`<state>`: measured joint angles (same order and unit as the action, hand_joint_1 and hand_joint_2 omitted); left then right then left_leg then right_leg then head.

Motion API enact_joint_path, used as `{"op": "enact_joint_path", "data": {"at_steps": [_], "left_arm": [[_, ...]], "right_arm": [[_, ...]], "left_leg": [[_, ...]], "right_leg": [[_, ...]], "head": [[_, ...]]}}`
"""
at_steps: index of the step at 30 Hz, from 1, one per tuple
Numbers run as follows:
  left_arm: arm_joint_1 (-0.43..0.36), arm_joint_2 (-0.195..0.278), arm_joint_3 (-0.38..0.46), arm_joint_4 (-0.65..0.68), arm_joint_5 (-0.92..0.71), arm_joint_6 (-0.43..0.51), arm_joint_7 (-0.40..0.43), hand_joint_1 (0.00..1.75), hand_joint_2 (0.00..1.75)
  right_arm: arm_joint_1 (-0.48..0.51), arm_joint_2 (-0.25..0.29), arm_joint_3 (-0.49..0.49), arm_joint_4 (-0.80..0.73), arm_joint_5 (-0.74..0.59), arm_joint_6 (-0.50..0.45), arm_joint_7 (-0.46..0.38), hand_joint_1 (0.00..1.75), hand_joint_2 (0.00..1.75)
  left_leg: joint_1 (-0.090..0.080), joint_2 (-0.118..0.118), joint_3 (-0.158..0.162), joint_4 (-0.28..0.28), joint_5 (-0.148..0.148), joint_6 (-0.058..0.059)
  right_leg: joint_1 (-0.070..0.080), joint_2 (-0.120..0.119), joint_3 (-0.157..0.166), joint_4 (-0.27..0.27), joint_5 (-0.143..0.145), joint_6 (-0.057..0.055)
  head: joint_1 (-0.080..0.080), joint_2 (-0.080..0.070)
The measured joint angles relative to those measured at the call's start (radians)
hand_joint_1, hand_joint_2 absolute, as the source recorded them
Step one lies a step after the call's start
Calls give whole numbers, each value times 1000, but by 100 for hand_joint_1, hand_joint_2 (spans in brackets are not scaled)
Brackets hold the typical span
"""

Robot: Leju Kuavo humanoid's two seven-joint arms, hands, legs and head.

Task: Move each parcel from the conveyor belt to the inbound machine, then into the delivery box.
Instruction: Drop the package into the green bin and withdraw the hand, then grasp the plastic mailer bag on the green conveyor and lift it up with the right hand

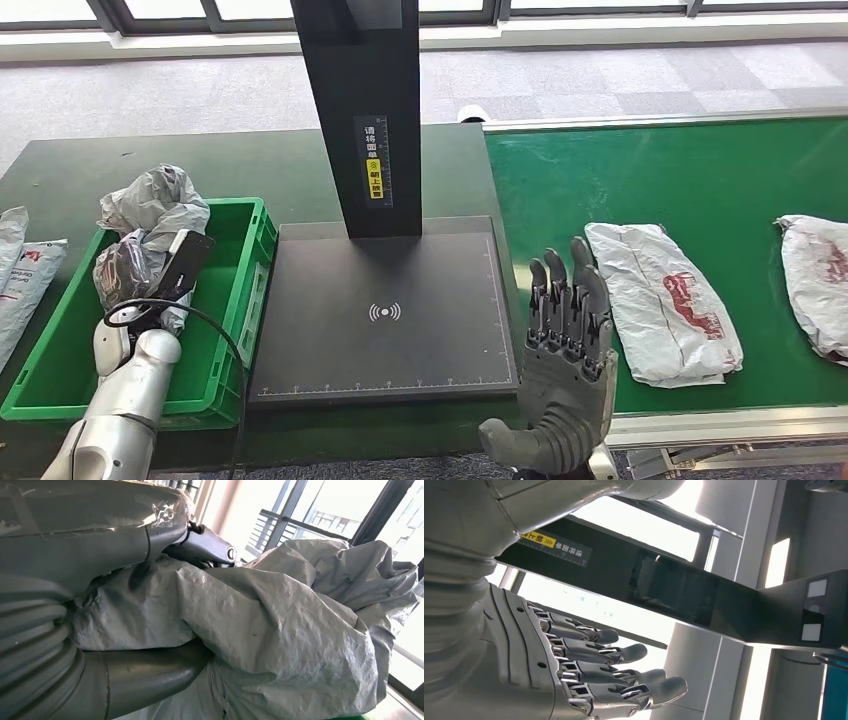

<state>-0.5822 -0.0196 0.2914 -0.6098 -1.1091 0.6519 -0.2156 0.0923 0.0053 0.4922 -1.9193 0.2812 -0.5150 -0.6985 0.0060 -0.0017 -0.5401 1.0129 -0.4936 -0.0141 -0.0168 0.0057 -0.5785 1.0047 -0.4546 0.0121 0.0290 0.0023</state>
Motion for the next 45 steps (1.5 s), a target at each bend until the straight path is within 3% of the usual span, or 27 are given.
{"op": "enact_joint_path", "data": {"at_steps": [2,3,8,16,20,26,31,35,41,45], "left_arm": [[-4,3,1,10,13,6,-9,8,175],[-5,3,2,10,27,12,-21,0,175],[7,-4,33,-35,122,42,-116,0,175],[18,-10,55,-68,134,46,-128,0,175],[21,-12,55,-74,136,46,-130,0,0],[32,-28,56,-109,272,23,-220,0,0],[60,-58,56,-177,425,-114,-269,0,0],[83,-78,56,-222,500,-165,-276,0,0],[129,-110,53,-305,550,-111,-255,0,0],[194,-133,26,-404,670,-32,-286,0,0]], "right_arm": [[-2,0,-1,0,-1,2,0,0,175],[-3,0,-1,0,0,1,0,0,175],[-4,-1,-1,0,0,-9,0,0,175],[-4,-2,-1,0,0,-9,0,0,175],[-5,-2,-1,0,0,-9,0,0,175],[-4,-4,-1,0,3,-33,0,0,175],[-4,-9,-1,0,5,-57,0,0,175],[-4,-13,-1,0,6,-65,0,0,175],[-2,-20,-3,12,31,-98,2,0,175],[29,6,-76,58,184,-65,57,0,175]], "left_leg": [[0,0,0,0,0,0],[0,0,1,0,0,0],[0,0,1,0,0,0],[0,0,0,0,0,0],[0,0,0,0,0,0],[0,0,1,0,0,0],[0,0,0,0,0,0],[-1,0,1,0,0,0],[-1,0,1,0,0,0],[-1,0,2,0,0,0]], "right_leg": [[0,0,0,0,0,0],[0,0,0,0,0,0],[0,0,0,1,0,0],[0,0,0,1,0,0],[0,0,0,1,0,0],[0,0,0,1,0,0],[0,0,1,0,0,0],[-1,0,1,0,0,0],[-1,-1,1,0,0,0],[-1,-1,2,0,0,0]], "head": [[0,0],[0,0],[0,0],[0,0],[0,0],[0,0],[0,0],[0,0],[0,0],[0,0]]}}
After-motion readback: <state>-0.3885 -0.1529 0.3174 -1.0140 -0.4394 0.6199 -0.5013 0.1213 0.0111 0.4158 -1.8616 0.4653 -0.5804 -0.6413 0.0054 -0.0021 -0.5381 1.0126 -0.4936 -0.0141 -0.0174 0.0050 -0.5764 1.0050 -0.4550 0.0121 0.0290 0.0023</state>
